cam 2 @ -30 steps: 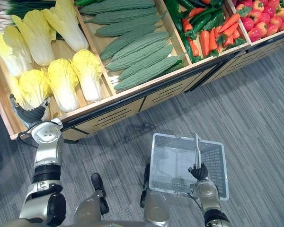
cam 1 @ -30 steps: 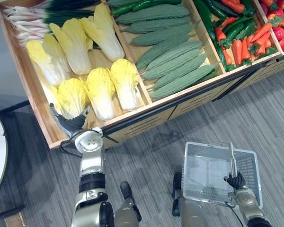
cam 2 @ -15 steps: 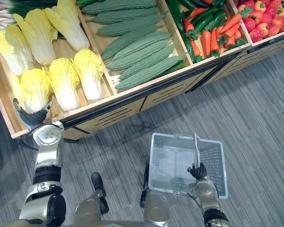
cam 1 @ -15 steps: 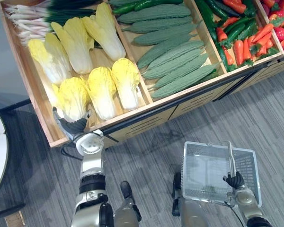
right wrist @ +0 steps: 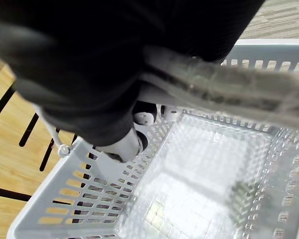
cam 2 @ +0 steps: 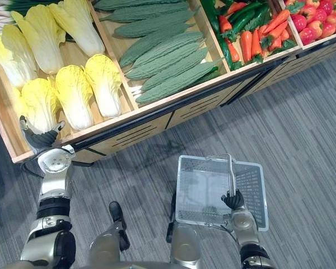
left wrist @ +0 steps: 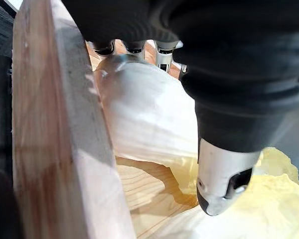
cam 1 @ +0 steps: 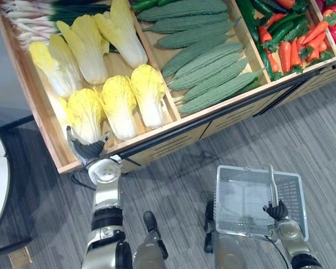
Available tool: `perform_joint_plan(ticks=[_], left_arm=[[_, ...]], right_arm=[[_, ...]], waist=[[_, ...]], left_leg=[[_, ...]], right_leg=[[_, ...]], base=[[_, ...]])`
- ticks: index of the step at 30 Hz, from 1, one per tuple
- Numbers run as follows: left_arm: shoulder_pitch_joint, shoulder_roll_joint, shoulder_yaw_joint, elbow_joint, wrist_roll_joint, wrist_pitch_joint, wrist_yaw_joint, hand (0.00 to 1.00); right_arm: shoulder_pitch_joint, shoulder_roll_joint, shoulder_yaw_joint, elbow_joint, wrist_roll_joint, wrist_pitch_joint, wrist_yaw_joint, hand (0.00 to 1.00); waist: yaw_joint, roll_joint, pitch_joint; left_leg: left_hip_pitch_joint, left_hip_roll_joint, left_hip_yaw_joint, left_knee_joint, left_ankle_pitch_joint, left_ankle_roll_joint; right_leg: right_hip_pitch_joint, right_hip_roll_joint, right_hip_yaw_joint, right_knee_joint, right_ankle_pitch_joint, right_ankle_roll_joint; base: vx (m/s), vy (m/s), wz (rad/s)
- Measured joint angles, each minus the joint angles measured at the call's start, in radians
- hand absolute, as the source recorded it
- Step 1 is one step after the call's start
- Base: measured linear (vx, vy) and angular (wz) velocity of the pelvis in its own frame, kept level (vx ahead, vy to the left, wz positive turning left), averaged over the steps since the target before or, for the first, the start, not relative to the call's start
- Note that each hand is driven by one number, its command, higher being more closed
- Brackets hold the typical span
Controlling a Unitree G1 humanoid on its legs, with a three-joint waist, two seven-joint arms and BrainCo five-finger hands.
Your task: Pick vegetable in the basket
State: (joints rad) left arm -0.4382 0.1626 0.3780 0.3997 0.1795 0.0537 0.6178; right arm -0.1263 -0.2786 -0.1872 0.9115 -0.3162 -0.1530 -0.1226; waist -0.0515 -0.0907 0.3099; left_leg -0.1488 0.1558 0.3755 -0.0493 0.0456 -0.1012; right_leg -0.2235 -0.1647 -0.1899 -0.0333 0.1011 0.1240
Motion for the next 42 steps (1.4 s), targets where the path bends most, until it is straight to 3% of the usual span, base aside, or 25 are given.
perform_joint_plan(ticks=[12,13,19,30,36,42], left_arm=[[-0.066,0.070,-0.006,0.100,0.042,0.035,-0.041,0.00],[-0.072,0.081,-0.012,0.115,0.053,0.039,-0.046,1.00],[-0.119,0.148,-0.019,0.162,0.106,0.043,-0.074,1.00],[-0.182,0.191,-0.059,0.273,0.118,0.036,-0.121,1.00],[-0.182,0.157,-0.061,0.273,0.098,0.015,-0.098,1.00],[-0.093,0.080,-0.131,0.145,0.098,-0.002,-0.070,1.00]], right_arm=[[-0.020,-0.035,0.028,0.000,0.000,0.001,0.003,1.00],[-0.025,-0.036,0.029,0.000,0.000,0.001,0.003,1.00],[-0.042,-0.040,0.030,0.000,0.001,0.000,0.004,1.00],[-0.049,-0.040,0.042,0.003,0.001,-0.001,0.021,1.00],[-0.045,-0.040,0.042,0.011,0.001,-0.002,0.021,1.00],[-0.038,-0.040,0.037,0.011,0.000,-0.002,0.019,1.00]], waist=[[0.001,0.004,0.004],[0.001,0.004,0.005],[0.012,0.005,0.027],[0.021,0.005,0.028],[0.011,0.006,0.029],[0.003,0.015,0.033]], left_leg=[[-0.022,-0.008,-0.004,0.001,0.003,0.004],[-0.022,-0.009,-0.004,0.001,0.003,0.004],[-0.042,-0.016,-0.005,0.000,0.010,0.013],[-0.042,-0.027,-0.006,-0.005,0.019,0.021],[-0.040,-0.036,-0.034,-0.004,0.022,0.026],[-0.032,-0.043,-0.073,-0.002,0.023,0.028]], right_leg=[[-0.019,-0.007,-0.002,-0.002,0.005,0.002],[-0.019,-0.008,-0.002,-0.002,0.006,0.003],[-0.034,-0.013,0.000,-0.016,0.024,0.004],[-0.033,-0.021,0.002,-0.023,0.037,0.006],[-0.012,-0.030,-0.028,-0.028,0.036,0.006],[0.025,-0.036,-0.071,-0.033,0.030,-0.003]], base=[[0.00,0.000,0.01],[0.00,0.000,0.00],[0.00,0.000,0.00],[0.00,0.000,0.00],[0.02,0.000,0.11],[0.02,0.006,0.19]])
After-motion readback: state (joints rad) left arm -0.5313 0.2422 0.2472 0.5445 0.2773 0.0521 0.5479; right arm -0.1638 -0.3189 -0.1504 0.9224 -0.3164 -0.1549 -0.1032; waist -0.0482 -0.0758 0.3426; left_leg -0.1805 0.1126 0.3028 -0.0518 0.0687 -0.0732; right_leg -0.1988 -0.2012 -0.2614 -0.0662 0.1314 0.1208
